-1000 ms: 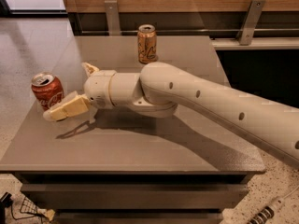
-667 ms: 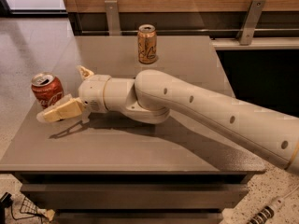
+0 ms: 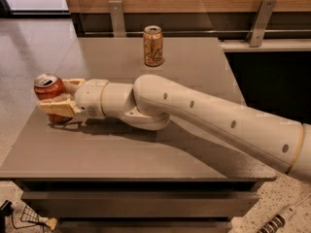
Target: Knock coke can over
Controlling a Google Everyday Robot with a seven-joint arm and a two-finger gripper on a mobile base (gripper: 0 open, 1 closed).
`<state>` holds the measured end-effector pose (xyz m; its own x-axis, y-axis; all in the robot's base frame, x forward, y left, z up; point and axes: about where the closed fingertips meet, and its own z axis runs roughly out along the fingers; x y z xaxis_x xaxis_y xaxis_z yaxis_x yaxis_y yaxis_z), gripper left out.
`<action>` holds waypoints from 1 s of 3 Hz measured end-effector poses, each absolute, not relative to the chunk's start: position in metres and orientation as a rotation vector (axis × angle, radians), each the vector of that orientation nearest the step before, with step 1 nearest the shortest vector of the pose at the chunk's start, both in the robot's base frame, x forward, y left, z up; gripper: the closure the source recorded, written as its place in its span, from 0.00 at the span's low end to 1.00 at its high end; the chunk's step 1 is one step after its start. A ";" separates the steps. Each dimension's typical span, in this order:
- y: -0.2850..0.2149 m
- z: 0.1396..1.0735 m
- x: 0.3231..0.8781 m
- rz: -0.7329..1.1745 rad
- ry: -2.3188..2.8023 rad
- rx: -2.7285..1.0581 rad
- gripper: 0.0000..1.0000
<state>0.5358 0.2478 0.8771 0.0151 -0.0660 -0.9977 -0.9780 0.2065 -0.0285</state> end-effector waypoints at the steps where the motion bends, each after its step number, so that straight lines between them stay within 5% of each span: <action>1: 0.249 0.878 0.535 1.009 1.329 -1.112 0.72; 2: 0.251 0.878 0.533 1.011 1.327 -1.115 0.95; 3: 0.252 0.880 0.532 1.009 1.328 -1.121 1.00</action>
Offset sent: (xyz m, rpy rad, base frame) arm -0.0010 0.0014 0.0005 0.0003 -0.0007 0.0027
